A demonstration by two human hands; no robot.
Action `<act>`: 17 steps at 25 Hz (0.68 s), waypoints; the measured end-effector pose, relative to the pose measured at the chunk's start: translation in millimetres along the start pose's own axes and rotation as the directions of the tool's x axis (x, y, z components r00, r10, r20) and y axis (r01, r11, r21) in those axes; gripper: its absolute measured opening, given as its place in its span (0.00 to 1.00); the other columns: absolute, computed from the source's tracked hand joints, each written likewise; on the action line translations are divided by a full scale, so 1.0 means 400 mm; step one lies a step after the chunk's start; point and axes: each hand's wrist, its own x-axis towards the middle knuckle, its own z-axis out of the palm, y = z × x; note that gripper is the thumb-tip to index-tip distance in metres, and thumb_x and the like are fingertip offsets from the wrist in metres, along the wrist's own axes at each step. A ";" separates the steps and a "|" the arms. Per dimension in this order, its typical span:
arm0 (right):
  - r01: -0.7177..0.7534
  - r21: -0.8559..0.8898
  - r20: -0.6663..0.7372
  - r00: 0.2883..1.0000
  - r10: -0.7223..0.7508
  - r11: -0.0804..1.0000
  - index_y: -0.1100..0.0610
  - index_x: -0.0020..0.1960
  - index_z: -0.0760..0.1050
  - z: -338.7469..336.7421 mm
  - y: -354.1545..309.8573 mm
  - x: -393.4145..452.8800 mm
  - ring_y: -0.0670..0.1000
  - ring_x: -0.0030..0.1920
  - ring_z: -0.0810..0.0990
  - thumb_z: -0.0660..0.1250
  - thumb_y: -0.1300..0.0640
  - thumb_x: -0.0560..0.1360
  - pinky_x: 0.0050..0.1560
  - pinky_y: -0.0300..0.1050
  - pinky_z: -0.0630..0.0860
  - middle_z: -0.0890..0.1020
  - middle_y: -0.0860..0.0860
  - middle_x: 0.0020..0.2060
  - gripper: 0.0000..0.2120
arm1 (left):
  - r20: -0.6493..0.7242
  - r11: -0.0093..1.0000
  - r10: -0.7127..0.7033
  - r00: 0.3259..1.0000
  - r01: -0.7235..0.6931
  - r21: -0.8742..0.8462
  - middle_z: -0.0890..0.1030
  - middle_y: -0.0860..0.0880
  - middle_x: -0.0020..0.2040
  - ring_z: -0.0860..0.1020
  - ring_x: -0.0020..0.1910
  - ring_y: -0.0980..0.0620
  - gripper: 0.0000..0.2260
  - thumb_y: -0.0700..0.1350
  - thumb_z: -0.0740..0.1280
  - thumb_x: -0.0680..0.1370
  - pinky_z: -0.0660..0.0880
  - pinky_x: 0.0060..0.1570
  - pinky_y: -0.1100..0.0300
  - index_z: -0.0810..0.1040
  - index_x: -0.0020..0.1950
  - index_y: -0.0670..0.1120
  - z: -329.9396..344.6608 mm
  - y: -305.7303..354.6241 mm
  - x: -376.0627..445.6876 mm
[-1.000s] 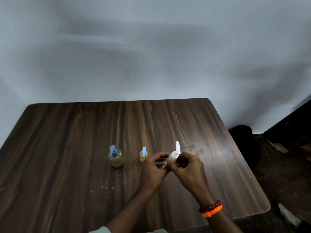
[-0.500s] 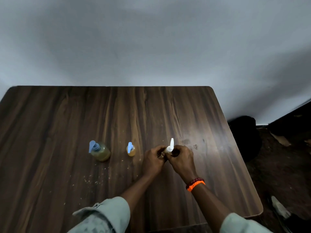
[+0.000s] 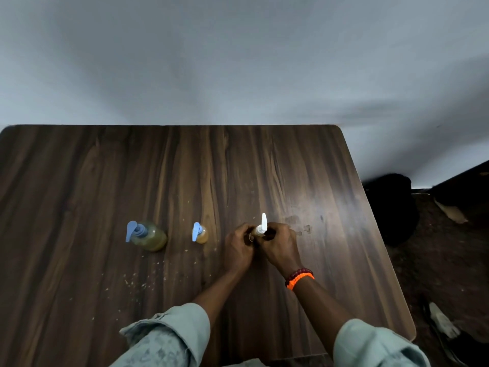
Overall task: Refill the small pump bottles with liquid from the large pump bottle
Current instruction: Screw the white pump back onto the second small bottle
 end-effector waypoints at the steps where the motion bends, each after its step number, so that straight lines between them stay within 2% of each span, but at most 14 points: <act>1: 0.003 -0.001 0.003 1.000 -0.003 1.000 0.58 0.51 0.87 0.005 -0.003 0.002 0.38 0.37 0.81 0.79 0.55 0.73 0.35 0.21 0.71 0.89 0.53 0.43 0.10 | -0.007 1.000 0.000 1.000 0.000 0.000 0.88 0.45 0.54 0.85 0.55 0.47 0.14 0.32 0.69 0.77 0.82 0.59 0.51 0.85 0.59 0.42 -0.001 -0.002 0.002; 3: 0.009 0.014 0.001 1.000 -0.009 1.000 0.58 0.51 0.87 0.015 -0.008 0.006 0.35 0.35 0.78 0.79 0.55 0.73 0.34 0.20 0.71 0.89 0.53 0.43 0.09 | -0.005 1.000 -0.019 1.000 0.019 -0.013 0.88 0.45 0.55 0.85 0.56 0.47 0.14 0.33 0.69 0.78 0.82 0.61 0.49 0.84 0.61 0.43 -0.001 -0.012 0.008; 7: 0.032 0.003 -0.008 0.999 -0.032 0.999 0.59 0.51 0.87 0.027 -0.021 0.019 0.45 0.39 0.83 0.78 0.55 0.73 0.36 0.20 0.71 0.89 0.53 0.43 0.10 | 0.005 0.995 -0.088 0.996 0.088 -0.039 0.86 0.44 0.60 0.84 0.61 0.46 0.15 0.35 0.69 0.80 0.81 0.64 0.45 0.82 0.66 0.42 0.003 -0.031 0.020; 11: 0.010 0.019 0.009 1.000 -0.010 1.000 0.58 0.52 0.86 0.028 -0.020 0.015 0.48 0.42 0.85 0.77 0.51 0.74 0.40 0.33 0.80 0.89 0.52 0.43 0.11 | 0.008 0.995 -0.083 0.997 0.083 -0.058 0.86 0.44 0.61 0.83 0.62 0.46 0.16 0.33 0.69 0.79 0.81 0.65 0.44 0.81 0.66 0.42 0.004 -0.037 0.018; 13: 0.003 0.038 0.041 0.999 -0.004 0.999 0.58 0.54 0.85 0.025 -0.019 0.009 0.50 0.46 0.86 0.77 0.50 0.75 0.41 0.32 0.79 0.89 0.53 0.45 0.14 | 0.021 0.994 -0.093 0.995 0.094 -0.052 0.85 0.43 0.62 0.83 0.64 0.45 0.17 0.32 0.68 0.79 0.80 0.67 0.44 0.81 0.68 0.42 0.001 -0.037 0.013; 15: -0.041 0.032 0.111 0.993 0.038 0.999 0.59 0.62 0.82 0.018 -0.021 0.004 0.53 0.53 0.86 0.80 0.50 0.72 0.50 0.42 0.83 0.87 0.54 0.53 0.23 | 0.027 0.994 -0.092 0.995 0.094 -0.058 0.85 0.42 0.64 0.82 0.65 0.44 0.18 0.32 0.67 0.79 0.79 0.68 0.44 0.80 0.69 0.42 -0.007 -0.032 0.005; 17: -0.114 0.006 0.202 0.973 0.110 0.993 0.62 0.72 0.74 -0.001 -0.016 -0.006 0.56 0.62 0.82 0.83 0.50 0.67 0.61 0.50 0.82 0.83 0.57 0.63 0.38 | 0.028 0.991 -0.107 0.994 0.108 -0.075 0.83 0.41 0.66 0.81 0.68 0.43 0.21 0.31 0.68 0.78 0.77 0.71 0.43 0.78 0.71 0.41 -0.010 -0.041 -0.015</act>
